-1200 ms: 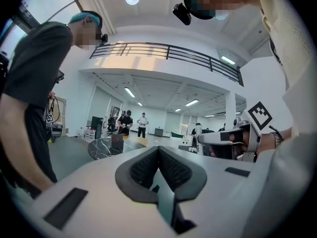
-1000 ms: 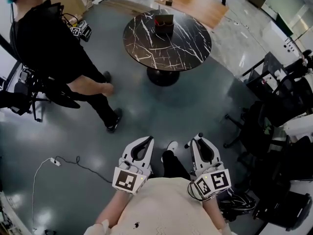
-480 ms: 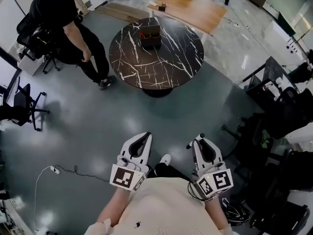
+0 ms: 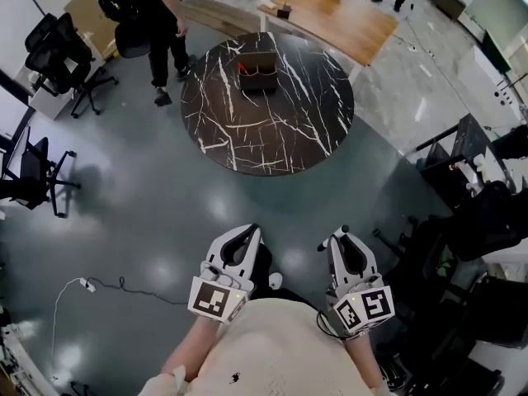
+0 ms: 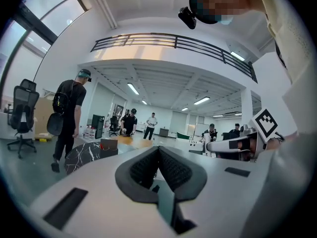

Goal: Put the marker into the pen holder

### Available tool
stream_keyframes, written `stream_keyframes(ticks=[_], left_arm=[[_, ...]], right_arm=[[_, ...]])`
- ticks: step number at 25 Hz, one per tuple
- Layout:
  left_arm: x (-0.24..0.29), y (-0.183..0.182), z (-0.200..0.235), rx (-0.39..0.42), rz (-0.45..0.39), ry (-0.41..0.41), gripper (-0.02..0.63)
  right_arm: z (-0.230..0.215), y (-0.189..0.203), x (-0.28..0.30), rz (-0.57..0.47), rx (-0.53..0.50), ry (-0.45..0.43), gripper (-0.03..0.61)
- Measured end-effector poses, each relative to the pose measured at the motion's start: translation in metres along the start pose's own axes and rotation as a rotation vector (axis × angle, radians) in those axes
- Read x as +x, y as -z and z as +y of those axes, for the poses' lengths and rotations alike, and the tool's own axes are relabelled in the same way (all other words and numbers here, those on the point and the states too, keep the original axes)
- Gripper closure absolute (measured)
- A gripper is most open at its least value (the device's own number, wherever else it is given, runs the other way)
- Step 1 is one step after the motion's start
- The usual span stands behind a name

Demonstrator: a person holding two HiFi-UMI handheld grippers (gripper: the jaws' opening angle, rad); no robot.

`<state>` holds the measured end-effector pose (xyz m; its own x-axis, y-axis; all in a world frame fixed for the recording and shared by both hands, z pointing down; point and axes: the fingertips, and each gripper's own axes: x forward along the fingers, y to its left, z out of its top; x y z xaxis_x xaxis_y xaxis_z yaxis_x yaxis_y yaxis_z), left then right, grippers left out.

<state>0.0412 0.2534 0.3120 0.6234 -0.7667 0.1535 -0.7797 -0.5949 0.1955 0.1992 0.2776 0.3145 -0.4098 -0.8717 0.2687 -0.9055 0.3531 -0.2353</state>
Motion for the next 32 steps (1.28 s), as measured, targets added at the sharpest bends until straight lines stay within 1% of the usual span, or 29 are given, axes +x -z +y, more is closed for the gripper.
stream_keyframes(ticks=[3, 7, 8, 11, 12, 14, 16, 20, 23, 26, 32], left_arm=[[0.041, -0.008, 0.030, -0.012, -0.006, 0.008, 0.606], [0.086, -0.028, 0.064, -0.008, -0.017, 0.035, 0.606], [0.095, -0.034, 0.072, -0.010, -0.027, 0.040, 0.606], [0.124, -0.057, 0.098, -0.023, -0.098, 0.044, 0.606], [0.131, -0.060, 0.106, -0.021, -0.100, 0.042, 0.606], [0.142, -0.056, 0.122, -0.013, -0.051, 0.032, 0.606], [0.153, -0.056, 0.135, -0.018, -0.024, 0.016, 0.606], [0.187, -0.056, 0.157, -0.032, -0.021, -0.015, 0.606], [0.218, -0.058, 0.170, -0.037, -0.012, -0.052, 0.606], [0.253, -0.062, 0.180, -0.030, 0.003, -0.103, 0.606], [0.320, -0.072, 0.200, -0.062, -0.030, -0.237, 0.606]], right_arm=[[-0.017, -0.016, 0.043, 0.006, -0.009, 0.008, 0.497], [-0.032, -0.048, 0.098, -0.003, -0.025, 0.014, 0.497], [-0.034, -0.055, 0.110, -0.009, -0.030, 0.015, 0.499], [-0.041, -0.073, 0.146, -0.027, -0.032, 0.017, 0.497], [-0.043, -0.076, 0.158, -0.027, -0.032, 0.013, 0.497], [-0.045, -0.082, 0.178, -0.018, -0.043, -0.006, 0.497], [-0.049, -0.089, 0.197, -0.007, -0.060, -0.027, 0.499], [-0.068, -0.097, 0.239, 0.007, -0.059, -0.060, 0.498], [-0.090, -0.102, 0.274, 0.025, -0.056, -0.103, 0.497], [-0.115, -0.111, 0.310, 0.046, -0.061, -0.167, 0.497], [-0.159, -0.135, 0.383, 0.072, -0.092, -0.331, 0.499]])
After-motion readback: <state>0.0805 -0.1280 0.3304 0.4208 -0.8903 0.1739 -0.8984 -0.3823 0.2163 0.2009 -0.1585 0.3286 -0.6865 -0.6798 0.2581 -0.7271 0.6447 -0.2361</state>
